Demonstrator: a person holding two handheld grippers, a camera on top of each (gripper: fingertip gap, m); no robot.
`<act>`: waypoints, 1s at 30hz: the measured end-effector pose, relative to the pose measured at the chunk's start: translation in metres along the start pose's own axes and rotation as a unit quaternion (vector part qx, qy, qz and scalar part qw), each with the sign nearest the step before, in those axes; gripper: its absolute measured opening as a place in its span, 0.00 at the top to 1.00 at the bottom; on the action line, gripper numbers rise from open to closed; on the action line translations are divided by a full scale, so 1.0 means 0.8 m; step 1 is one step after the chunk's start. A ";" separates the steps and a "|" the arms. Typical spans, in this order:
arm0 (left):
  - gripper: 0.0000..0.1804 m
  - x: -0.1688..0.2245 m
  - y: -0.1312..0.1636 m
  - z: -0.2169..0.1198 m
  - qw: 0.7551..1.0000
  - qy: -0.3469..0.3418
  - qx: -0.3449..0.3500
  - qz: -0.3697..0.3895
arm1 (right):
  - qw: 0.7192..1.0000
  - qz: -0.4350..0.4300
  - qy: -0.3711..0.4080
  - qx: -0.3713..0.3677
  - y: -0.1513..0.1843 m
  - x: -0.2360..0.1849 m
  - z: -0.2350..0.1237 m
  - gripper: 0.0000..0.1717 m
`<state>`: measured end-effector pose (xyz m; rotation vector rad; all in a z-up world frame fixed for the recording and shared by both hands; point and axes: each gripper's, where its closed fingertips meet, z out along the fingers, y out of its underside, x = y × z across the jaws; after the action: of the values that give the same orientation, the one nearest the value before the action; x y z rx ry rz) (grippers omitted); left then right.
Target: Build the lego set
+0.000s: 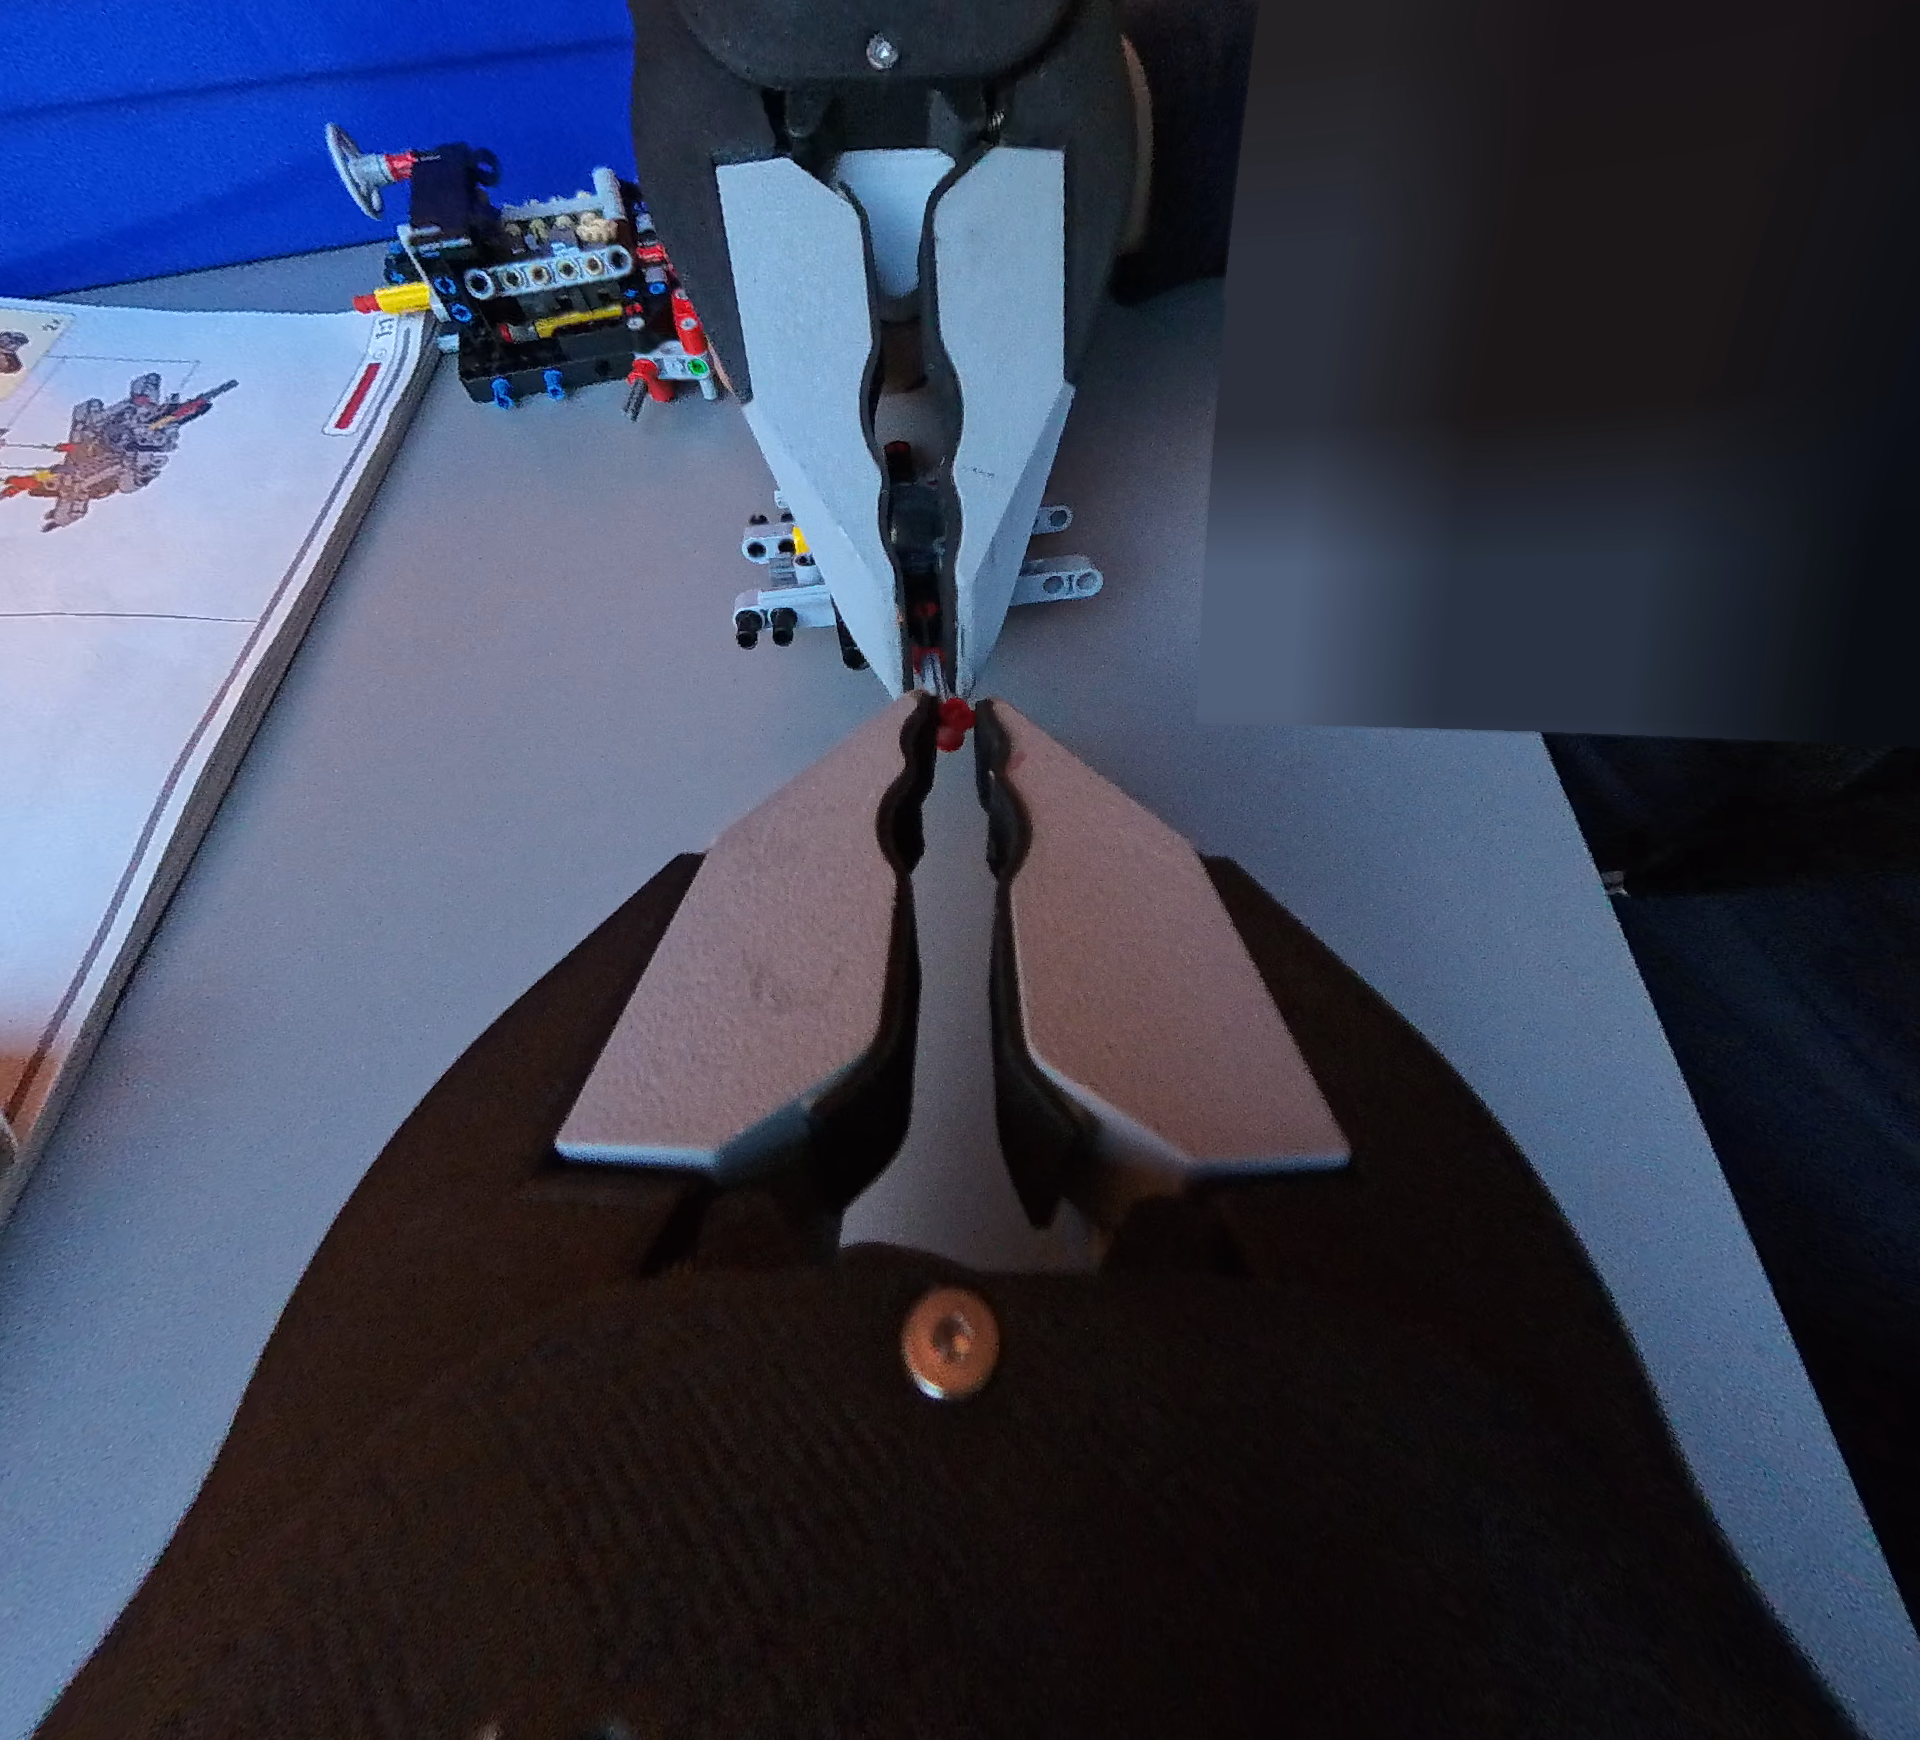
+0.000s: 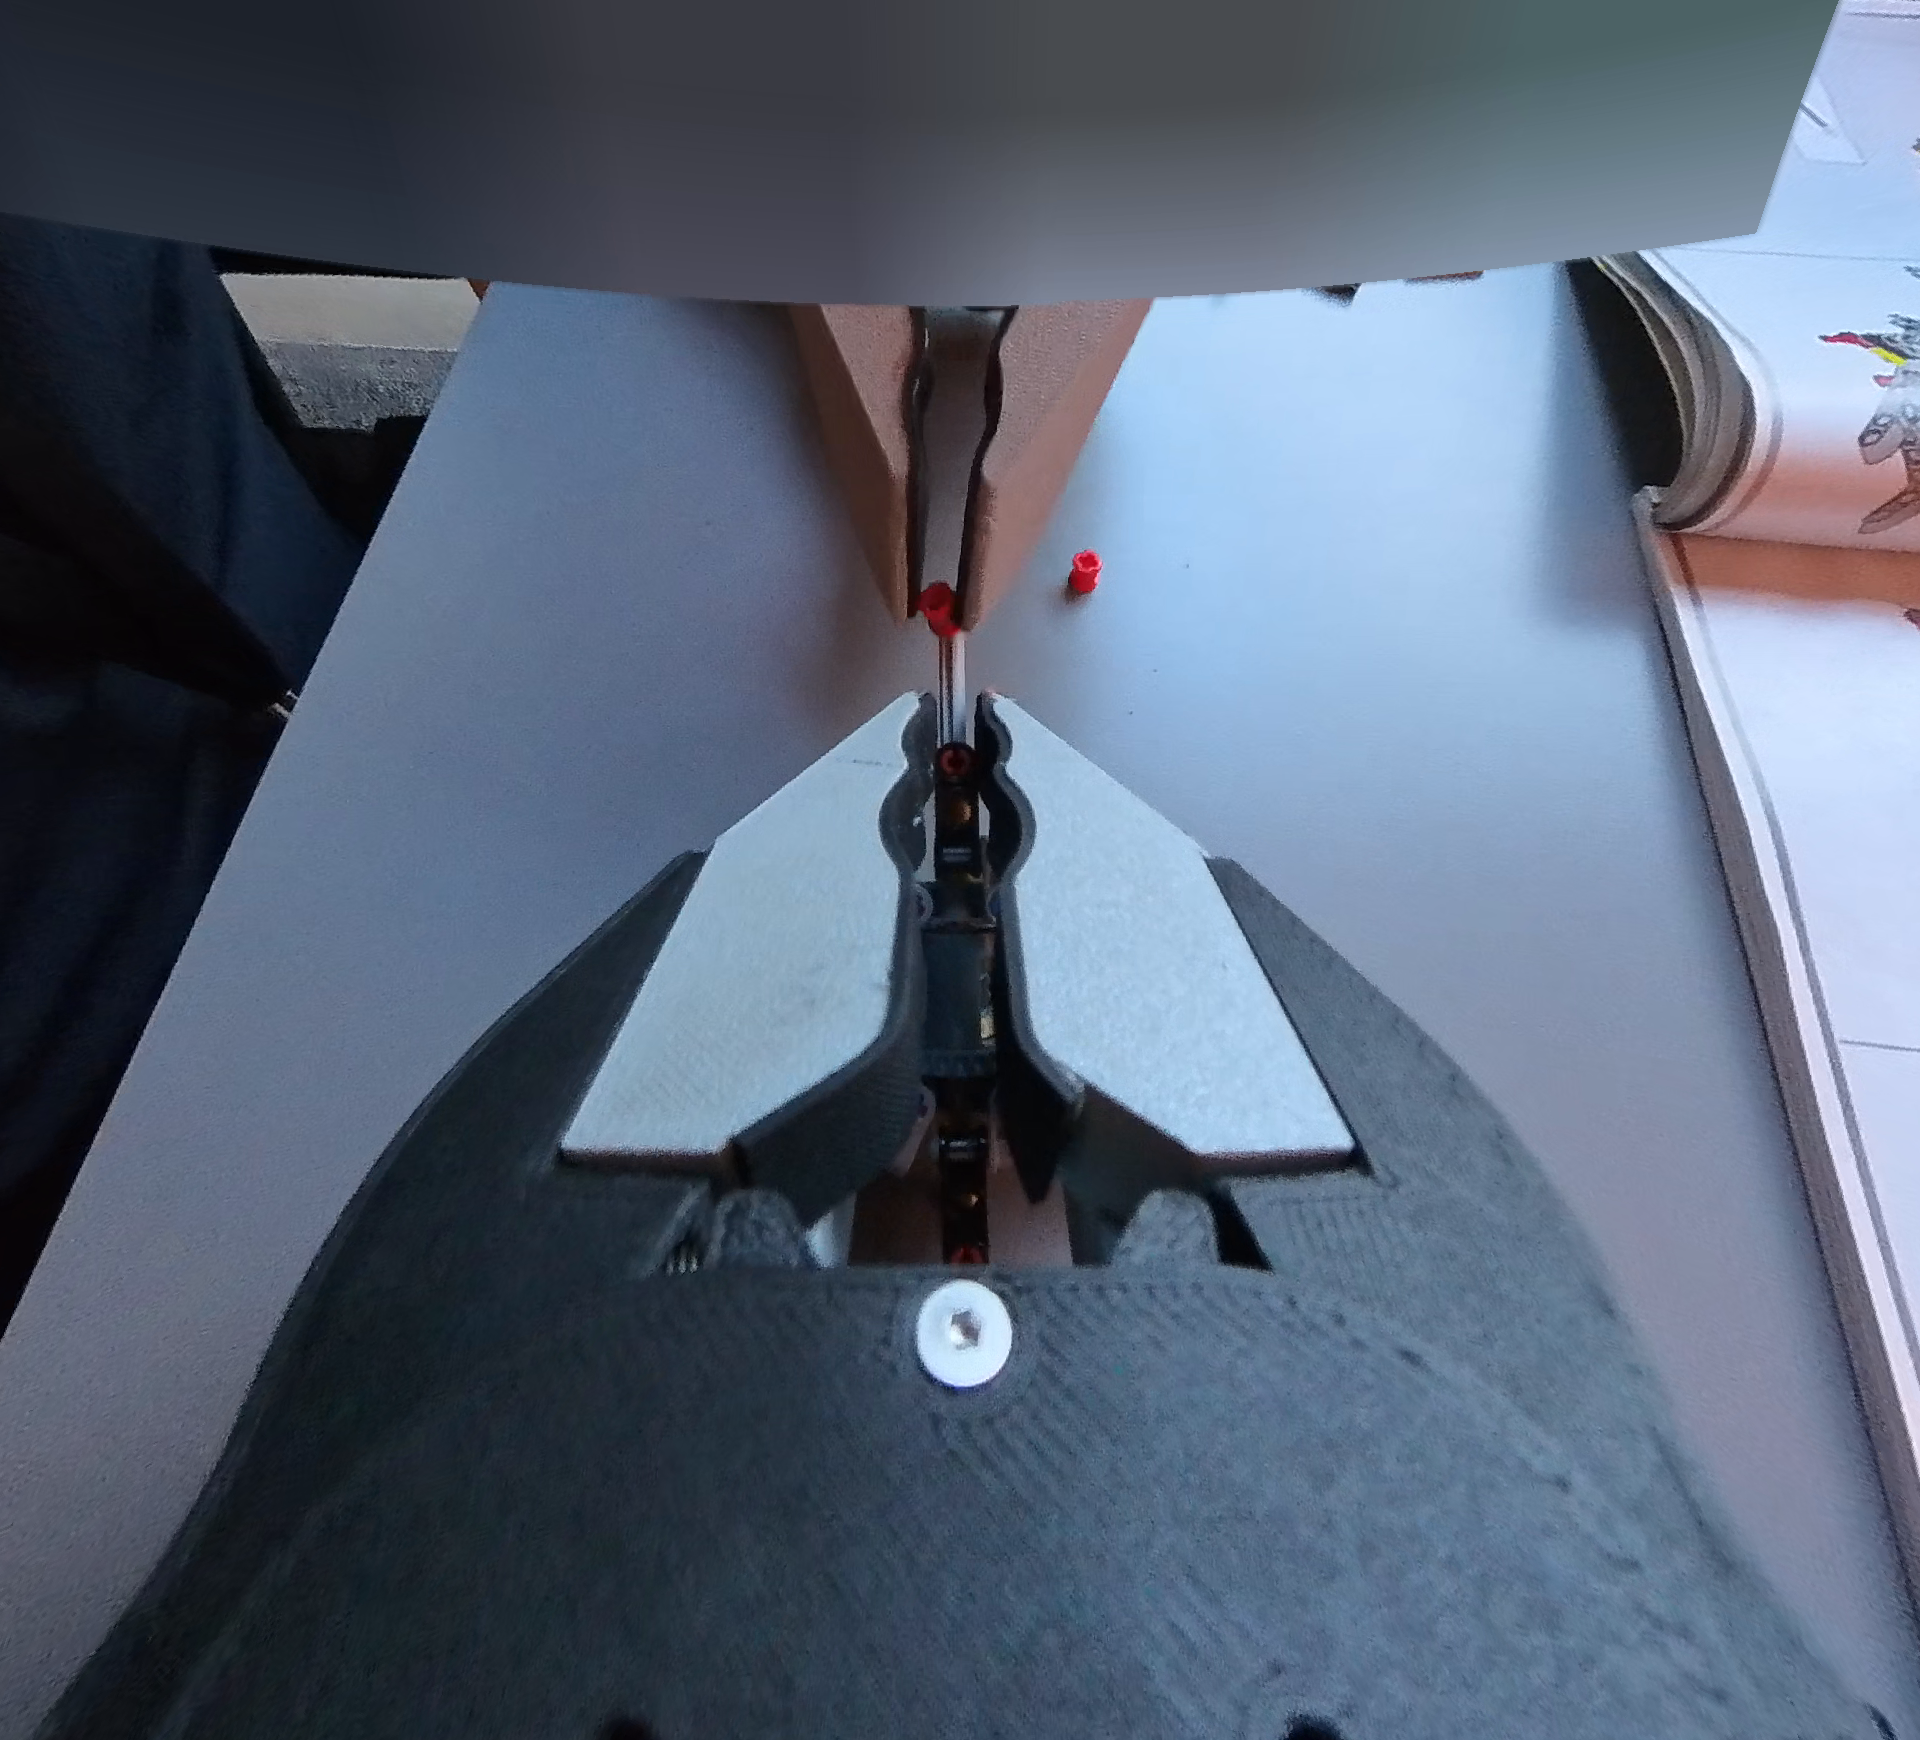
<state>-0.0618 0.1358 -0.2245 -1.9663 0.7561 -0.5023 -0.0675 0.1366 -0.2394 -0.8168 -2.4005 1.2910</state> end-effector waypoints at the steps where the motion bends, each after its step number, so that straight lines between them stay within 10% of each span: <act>1: 0.98 -0.002 0.000 -0.002 1.000 -0.002 0.002 -0.001 | 1.000 0.002 0.001 0.001 0.000 0.001 -0.001 0.98; 18: 0.98 -0.002 -0.058 -0.028 0.988 -0.016 0.152 0.031 | 0.999 0.008 0.040 0.017 -0.008 0.016 -0.010 0.91; 30: 0.98 0.024 -0.098 -0.051 0.965 0.000 0.254 0.072 | 0.910 0.208 -0.235 0.270 -0.097 -0.021 -0.066 0.96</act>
<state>-0.0494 0.1259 -0.1354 -1.4251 0.6821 -0.5450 -0.0542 0.1280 -0.1450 -0.9478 -2.0329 2.4192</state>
